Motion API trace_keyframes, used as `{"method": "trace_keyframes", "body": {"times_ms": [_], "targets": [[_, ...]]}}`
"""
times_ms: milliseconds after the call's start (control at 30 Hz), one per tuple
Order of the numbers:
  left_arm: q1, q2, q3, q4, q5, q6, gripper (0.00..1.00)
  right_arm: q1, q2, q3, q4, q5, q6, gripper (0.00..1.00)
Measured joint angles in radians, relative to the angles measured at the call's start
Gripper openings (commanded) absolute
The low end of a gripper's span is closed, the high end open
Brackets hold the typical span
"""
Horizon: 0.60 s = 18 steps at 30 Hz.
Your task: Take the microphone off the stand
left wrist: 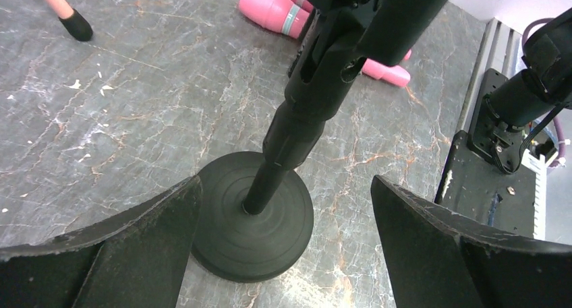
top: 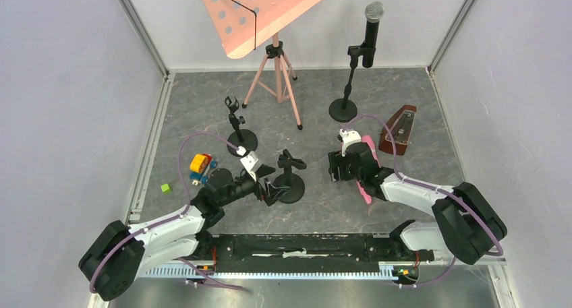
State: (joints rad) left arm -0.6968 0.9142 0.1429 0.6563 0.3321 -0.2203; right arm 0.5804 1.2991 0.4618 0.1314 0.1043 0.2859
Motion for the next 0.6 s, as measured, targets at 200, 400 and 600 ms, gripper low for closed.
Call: {"method": "trace_keyframes", "body": {"times_ms": [200,400,600], "targets": [[0.0,0.092,0.064,-0.01,0.02,0.0,0.97,0.0,0.002,0.0,0.001,0.132,0.023,0.79],[-0.001,0.165,0.077,0.021,0.016,-0.015,0.93,0.0,-0.002,-0.002,0.002,0.235,0.055,0.8],[-0.04,0.212,0.089,0.036,-0.032,-0.014,0.92,0.0,-0.02,-0.011,0.007,0.265,0.066,0.8]]}}
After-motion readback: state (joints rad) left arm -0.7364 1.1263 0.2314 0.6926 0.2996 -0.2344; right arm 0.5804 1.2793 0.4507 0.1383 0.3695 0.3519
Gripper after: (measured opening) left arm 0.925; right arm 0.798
